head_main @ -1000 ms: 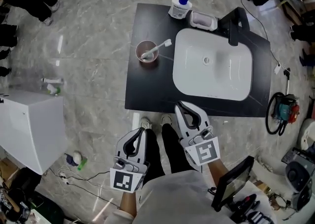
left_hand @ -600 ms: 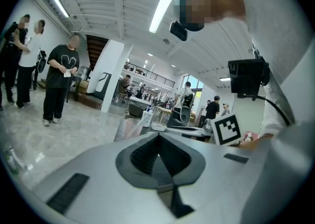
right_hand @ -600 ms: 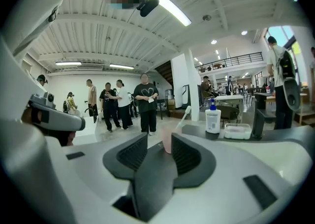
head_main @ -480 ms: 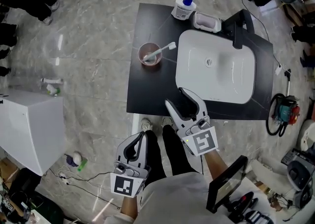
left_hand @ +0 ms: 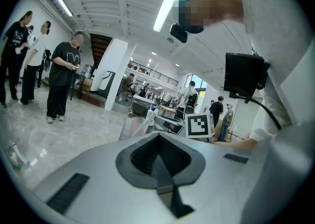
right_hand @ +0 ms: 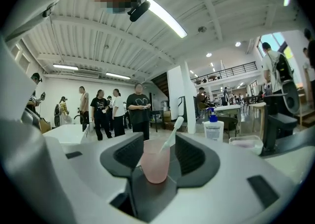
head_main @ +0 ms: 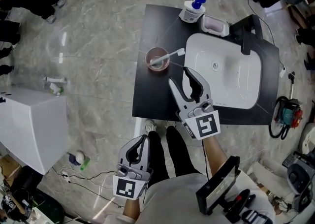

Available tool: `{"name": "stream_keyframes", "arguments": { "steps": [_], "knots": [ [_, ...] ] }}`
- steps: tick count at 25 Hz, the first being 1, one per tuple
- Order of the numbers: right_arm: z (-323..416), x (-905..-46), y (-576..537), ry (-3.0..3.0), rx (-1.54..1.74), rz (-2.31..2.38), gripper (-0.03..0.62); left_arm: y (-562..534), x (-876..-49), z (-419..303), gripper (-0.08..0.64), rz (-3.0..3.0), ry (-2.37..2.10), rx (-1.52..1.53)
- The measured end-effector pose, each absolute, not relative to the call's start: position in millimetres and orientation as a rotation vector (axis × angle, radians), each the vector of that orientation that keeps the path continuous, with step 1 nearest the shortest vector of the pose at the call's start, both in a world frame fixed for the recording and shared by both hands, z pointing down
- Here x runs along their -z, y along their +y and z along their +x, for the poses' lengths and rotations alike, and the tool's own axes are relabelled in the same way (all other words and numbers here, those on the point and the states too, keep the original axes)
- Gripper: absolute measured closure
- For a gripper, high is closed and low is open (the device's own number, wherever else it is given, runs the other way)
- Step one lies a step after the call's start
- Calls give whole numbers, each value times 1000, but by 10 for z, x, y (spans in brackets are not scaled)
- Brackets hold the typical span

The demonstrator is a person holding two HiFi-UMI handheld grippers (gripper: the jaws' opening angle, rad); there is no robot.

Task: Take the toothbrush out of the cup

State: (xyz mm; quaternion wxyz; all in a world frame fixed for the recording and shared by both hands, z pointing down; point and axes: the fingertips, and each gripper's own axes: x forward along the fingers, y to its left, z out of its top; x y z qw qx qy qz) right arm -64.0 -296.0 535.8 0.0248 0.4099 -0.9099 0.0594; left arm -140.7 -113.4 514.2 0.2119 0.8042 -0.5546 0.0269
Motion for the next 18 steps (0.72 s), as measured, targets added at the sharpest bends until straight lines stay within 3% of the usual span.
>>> {"name": "stream_keyframes", "arguments": {
  "steps": [16, 17, 18],
  "knots": [
    [-859, -5542, -3506, -2838, -192, 1263, 408, -1208, -5206, -1502, 557, 2170, -1554, -100],
    [-855, -5534, -3513, -2838, -186, 1273, 414, -1201, -5209, -1508, 556, 2181, -1556, -106],
    [-845, -5528, -3518, -2836, -178, 1288, 460, -1197, -5207, -1514, 557, 2201, -1560, -110]
  ]
}}
